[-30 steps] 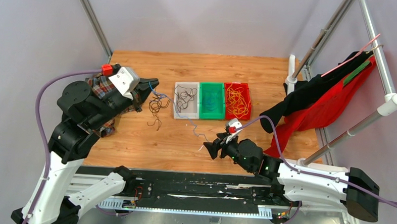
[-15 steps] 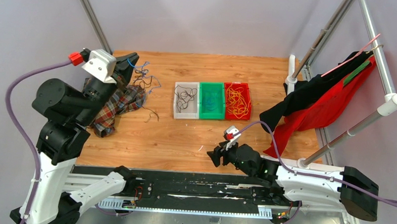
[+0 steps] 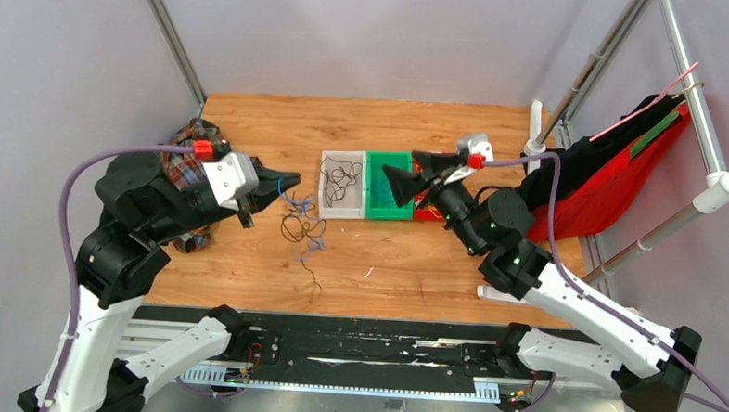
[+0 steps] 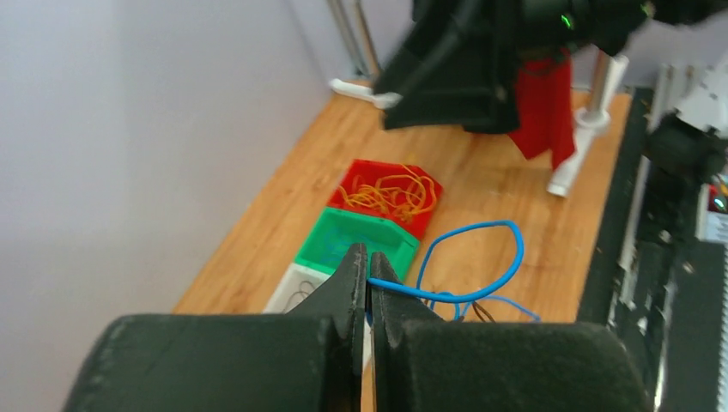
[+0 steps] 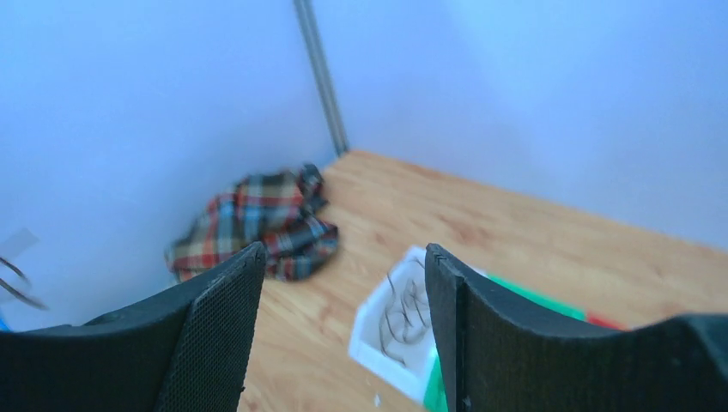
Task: Untangle the cables
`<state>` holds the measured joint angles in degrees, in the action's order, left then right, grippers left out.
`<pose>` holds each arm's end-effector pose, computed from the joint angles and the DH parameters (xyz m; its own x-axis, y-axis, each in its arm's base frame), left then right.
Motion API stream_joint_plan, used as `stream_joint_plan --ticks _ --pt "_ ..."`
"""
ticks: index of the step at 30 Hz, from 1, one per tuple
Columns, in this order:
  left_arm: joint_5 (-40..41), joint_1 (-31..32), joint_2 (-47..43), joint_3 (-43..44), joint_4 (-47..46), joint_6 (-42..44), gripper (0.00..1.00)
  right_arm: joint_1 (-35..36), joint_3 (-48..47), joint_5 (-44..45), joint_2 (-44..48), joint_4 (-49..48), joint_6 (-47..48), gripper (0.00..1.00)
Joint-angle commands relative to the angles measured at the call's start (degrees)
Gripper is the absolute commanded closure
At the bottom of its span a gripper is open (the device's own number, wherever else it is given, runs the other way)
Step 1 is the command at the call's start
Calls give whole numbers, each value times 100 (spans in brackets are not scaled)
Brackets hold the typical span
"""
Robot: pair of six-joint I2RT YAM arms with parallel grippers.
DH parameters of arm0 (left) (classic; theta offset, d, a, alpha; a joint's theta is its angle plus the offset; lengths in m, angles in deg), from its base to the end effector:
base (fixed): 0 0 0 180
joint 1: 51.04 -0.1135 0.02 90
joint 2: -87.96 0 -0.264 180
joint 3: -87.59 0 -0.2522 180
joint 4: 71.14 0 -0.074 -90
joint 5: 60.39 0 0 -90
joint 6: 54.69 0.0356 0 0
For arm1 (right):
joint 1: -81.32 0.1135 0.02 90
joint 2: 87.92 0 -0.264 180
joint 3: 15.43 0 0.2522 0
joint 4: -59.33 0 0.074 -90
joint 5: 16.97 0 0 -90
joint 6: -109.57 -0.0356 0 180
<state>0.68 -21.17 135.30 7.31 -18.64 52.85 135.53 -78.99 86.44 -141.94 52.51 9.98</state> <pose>0.0783 -0.0648 0.5072 0.2561 0.1571 -0.9538 0.8161 0.4936 0.3004 0.1341 0.1719 0.3995 0.0527 0.3501 -0.9352 -0.6771 0.7008 0.2243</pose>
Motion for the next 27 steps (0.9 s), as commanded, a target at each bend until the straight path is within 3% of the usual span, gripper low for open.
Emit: stream_joint_plan --ticks 1,5,13,27 --pt "-1070 28 -165 -272 513 476 99 -141 -945 -1440 -686 338 328 32" --pt "-1480 28 -224 -425 577 546 99 -133 -1434 -2511 -1158 384 61 32" --pt "-1758 28 -282 -567 574 649 99 130 -1409 -3986 -1724 -638 -711 32" --pt "-1780 28 -303 -634 574 634 99 703 -1329 -4506 -2110 -1569 -1552 33"
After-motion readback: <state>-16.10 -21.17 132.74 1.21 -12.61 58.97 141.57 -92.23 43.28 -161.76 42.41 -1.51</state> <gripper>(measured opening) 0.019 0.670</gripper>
